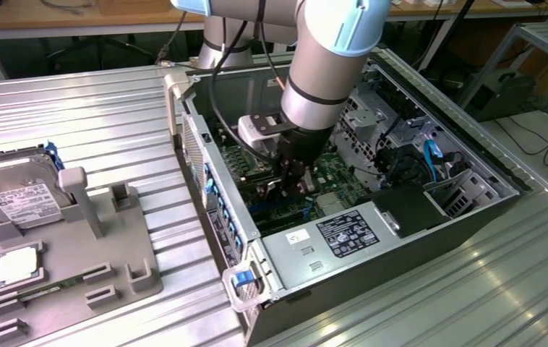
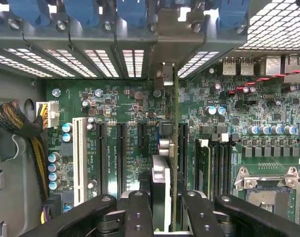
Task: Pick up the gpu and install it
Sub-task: 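Insert the gpu into the slot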
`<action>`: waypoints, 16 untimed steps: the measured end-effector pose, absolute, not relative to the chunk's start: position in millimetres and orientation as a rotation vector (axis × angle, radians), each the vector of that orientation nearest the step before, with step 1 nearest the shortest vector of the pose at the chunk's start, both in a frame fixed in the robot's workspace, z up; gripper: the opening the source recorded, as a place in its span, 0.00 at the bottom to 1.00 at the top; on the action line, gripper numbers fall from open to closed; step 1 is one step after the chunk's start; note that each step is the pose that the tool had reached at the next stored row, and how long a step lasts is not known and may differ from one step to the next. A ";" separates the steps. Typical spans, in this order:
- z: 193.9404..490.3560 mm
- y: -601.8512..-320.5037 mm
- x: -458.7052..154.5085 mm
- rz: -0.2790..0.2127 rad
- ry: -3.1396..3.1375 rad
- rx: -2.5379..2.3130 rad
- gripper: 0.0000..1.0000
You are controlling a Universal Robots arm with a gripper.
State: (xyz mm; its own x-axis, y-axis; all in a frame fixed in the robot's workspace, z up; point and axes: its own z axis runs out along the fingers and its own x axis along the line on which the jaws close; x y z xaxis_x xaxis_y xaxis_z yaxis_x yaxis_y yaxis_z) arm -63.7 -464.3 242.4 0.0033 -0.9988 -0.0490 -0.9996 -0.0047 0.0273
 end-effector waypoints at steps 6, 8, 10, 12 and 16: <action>242.4 -463.3 -60.4 0.082 2.201 -2.218 0.29; 242.7 -463.0 -60.5 0.070 2.198 -2.214 0.29; 242.7 -462.5 -60.4 0.053 2.190 -2.209 0.29; 242.3 -462.1 -60.2 0.041 2.184 -2.204 0.29; 242.4 -462.1 -60.3 0.040 2.184 -2.204 0.29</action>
State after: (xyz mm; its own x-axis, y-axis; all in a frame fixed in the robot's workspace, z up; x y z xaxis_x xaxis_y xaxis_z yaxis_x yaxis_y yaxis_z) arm -60.3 -462.1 242.4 0.0094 -0.9989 -0.0458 -0.9999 -0.0089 -0.0093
